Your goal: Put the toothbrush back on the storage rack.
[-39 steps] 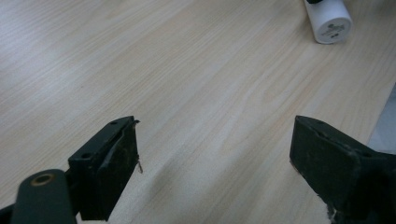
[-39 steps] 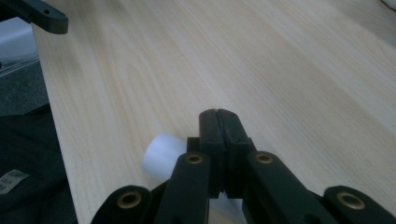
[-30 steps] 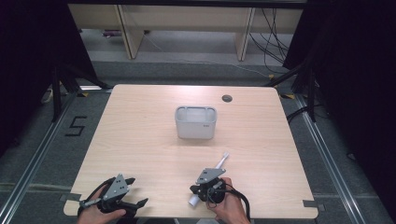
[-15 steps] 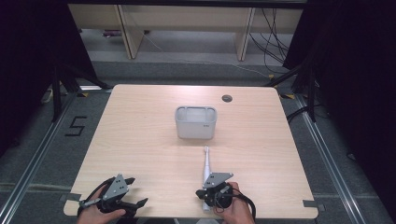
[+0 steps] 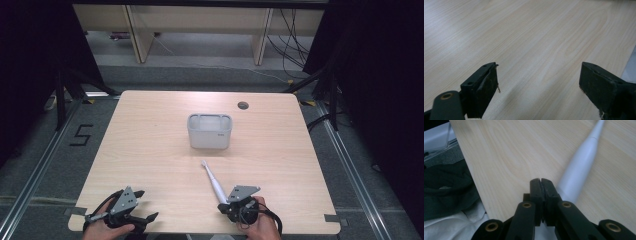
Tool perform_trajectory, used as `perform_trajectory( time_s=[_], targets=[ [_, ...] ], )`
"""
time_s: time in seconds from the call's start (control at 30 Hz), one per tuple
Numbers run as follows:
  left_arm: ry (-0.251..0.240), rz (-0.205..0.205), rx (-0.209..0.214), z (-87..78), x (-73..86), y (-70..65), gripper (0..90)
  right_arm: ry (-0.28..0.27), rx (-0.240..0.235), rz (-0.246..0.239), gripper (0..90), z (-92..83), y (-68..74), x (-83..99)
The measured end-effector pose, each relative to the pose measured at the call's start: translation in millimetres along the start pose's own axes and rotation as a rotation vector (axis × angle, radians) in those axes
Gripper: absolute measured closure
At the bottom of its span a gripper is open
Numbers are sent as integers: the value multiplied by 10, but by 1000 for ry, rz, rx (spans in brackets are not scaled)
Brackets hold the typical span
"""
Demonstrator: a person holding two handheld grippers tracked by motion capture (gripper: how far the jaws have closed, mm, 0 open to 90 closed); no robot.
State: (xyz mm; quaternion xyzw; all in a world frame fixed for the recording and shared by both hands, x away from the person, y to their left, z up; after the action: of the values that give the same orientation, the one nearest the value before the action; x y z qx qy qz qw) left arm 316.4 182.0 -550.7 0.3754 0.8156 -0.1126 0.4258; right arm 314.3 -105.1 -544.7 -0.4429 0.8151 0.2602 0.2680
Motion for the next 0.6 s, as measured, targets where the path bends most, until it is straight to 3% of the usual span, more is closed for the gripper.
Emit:
perform_trajectory(
  time_s=[0.1,0.17,0.2,0.23,0.47,0.6],
  targets=[
    [-13,-6,-29,11,-7,8,148,1,4,5,882,-28,-25,26],
    [-2,3,-14,1,-3,8,148,-9,5,18,881,-31,-22,33],
    [1,1,-9,-1,-1,4,148,-8,9,-1,880,-37,-43,34],
    [0,0,-1,-2,0,1,148,2,6,20,880,-53,-33,47],
    [-2,3,-21,2,-1,12,147,-3,16,17,879,-80,-66,77],
    [5,2,-9,-4,2,3,147,10,22,15,877,-114,-85,96]
  ],
)
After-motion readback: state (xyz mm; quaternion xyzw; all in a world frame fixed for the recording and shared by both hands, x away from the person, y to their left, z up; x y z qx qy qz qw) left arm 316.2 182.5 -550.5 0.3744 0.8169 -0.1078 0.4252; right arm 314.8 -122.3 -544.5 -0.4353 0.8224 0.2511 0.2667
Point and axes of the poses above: each handheld gripper's, and its own axes: z roughly forward along the jaws, x roughly out of its underside, y roughly to its left, the point moved 7 cm from there along z, roughly forward along the jaws, and after that the axes turned 7 degrees about -x, right-handed, at the moved point
